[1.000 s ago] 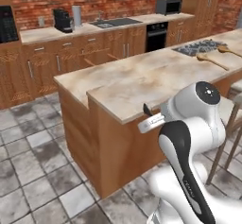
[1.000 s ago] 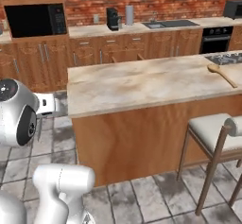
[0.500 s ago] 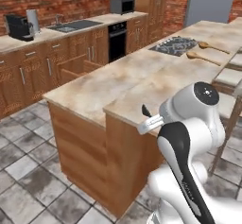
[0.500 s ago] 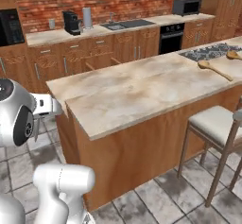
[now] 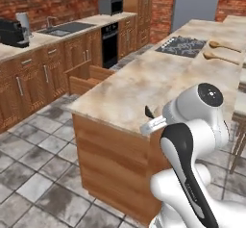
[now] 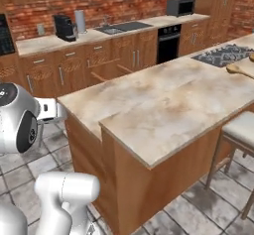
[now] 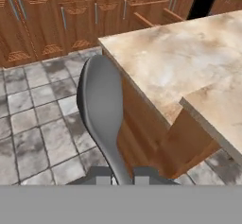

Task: Pick up the metallic utensils from the counter and place them in the open drawer. Make sure not to pick up any wooden utensils.

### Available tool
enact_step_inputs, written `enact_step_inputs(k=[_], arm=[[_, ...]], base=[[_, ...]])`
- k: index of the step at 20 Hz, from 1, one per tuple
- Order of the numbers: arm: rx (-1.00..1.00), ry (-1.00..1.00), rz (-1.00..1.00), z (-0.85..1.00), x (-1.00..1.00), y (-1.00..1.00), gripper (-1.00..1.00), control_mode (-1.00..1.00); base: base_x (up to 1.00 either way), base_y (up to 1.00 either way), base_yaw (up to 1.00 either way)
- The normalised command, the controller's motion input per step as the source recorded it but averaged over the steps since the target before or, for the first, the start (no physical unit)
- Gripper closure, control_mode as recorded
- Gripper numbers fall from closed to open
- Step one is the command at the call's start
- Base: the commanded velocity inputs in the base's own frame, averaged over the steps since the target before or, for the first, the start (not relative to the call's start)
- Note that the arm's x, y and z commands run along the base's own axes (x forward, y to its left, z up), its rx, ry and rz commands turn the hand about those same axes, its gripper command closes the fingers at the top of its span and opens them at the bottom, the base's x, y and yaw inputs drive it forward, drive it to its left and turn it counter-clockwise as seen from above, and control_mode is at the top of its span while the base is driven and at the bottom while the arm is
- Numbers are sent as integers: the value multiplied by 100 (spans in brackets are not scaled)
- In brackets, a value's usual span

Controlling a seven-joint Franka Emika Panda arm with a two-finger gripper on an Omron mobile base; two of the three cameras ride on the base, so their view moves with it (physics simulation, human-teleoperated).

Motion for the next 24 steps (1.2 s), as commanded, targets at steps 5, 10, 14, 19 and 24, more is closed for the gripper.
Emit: enact_step_inputs(k=[5,10,14,19,24], arm=[[0,0,0,0,0,0,100,100],[0,0,0,0,0,0,100,100],[0,0,0,0,0,0,100,100],[0,0,0,0,0,0,100,100],[0,0,0,0,0,0,100,100]], base=[[27,100,-44],[30,100,-50],[32,100,-52],[16,100,-51],[2,100,-50]])
